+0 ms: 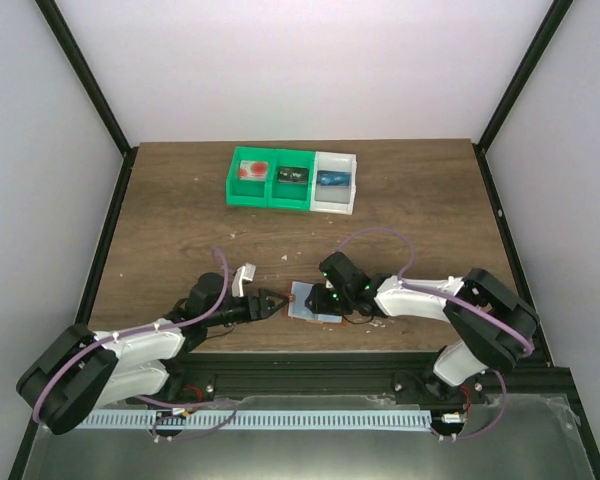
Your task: Take the credit cards out of the card holder
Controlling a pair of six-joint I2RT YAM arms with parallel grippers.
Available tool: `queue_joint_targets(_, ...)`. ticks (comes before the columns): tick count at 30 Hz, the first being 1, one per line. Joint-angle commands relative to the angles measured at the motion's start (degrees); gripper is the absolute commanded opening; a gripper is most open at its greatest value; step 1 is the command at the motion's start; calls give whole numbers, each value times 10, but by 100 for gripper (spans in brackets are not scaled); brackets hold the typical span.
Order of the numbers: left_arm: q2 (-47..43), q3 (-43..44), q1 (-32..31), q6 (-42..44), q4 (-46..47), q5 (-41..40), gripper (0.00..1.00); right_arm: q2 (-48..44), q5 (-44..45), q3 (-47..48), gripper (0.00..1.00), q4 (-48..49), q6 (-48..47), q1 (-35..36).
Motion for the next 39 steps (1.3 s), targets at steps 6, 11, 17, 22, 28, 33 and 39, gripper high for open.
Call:
queue_joint_targets(6, 21, 7, 0, -1, 23, 26, 79, 12, 28, -21, 17, 10, 0, 18)
queue_joint_targets(11, 20, 16, -4, 1, 22, 37, 79, -3, 21, -46, 9, 41, 1, 19)
queue_joint_targets(17, 35, 28, -17, 2, 29, 44, 79, -17, -5, -83, 7, 96, 9, 19)
queue_joint_targets(22, 66, 27, -17, -8, 84, 57, 79, -16, -31, -102, 7, 135, 11, 19)
queue_joint_targets(28, 96, 40, -18, -4, 96, 64, 79, -11, -50, -121, 7, 177, 10, 19)
queue_joint_targets(33, 125, 45, -19, -16, 123, 93, 79, 3, -73, -134, 7, 219, 24, 18)
queue_joint_targets(39, 141, 44, -19, -4, 118, 84, 79, 7, -82, -136, 7, 234, 31, 19)
